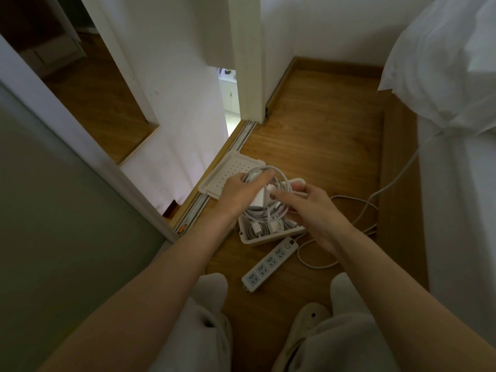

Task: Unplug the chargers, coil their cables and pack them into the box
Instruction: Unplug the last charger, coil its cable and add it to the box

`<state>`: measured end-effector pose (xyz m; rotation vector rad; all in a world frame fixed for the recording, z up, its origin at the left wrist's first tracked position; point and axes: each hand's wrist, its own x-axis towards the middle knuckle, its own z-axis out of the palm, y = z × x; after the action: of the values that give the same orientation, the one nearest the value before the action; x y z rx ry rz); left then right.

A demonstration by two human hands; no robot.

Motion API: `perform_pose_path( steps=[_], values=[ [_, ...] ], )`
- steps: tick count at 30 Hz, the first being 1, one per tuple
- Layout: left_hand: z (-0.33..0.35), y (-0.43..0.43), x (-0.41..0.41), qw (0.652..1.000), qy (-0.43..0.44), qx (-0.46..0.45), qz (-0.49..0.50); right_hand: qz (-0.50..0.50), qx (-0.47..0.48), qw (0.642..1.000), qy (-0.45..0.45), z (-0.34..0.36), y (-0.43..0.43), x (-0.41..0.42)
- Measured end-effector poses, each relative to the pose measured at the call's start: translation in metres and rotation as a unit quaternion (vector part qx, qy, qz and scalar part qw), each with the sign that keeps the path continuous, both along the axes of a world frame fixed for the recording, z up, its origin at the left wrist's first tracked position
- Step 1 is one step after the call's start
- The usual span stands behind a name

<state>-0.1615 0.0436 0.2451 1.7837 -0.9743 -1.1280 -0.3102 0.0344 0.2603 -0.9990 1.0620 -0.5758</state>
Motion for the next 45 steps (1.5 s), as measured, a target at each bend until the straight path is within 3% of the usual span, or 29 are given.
perform_pose_path(
  steps=[7,14,18,23,29,35,40,45],
  values=[
    [0.005,0.002,0.016,0.976,0.16,0.065,-0.135,0.027,0.01,0.998,-0.061,0.002,0.0,-0.002],
    [0.003,-0.002,0.001,0.984,0.173,0.034,-0.015,-0.003,-0.066,0.994,-0.088,0.004,-0.001,0.001],
    [0.003,-0.004,-0.007,0.985,0.163,0.019,0.049,0.044,-0.205,0.978,-0.011,0.003,0.004,0.004],
    [0.002,-0.002,-0.009,0.982,0.174,0.026,0.064,0.049,-0.227,0.972,0.021,0.002,0.001,0.003],
    [-0.004,-0.008,-0.007,0.958,0.267,0.031,0.098,0.018,-0.246,0.967,0.058,-0.006,0.007,0.011],
    [-0.001,-0.002,-0.019,0.976,0.201,0.023,0.079,-0.051,-0.258,0.963,0.065,-0.012,0.006,0.01],
    [-0.005,0.003,-0.019,0.973,0.229,0.02,0.02,-0.055,-0.272,0.957,0.085,-0.015,0.004,0.008],
    [-0.009,-0.002,-0.024,0.991,0.109,0.014,0.073,-0.039,-0.341,0.925,0.164,-0.015,0.0,0.011]
  ],
)
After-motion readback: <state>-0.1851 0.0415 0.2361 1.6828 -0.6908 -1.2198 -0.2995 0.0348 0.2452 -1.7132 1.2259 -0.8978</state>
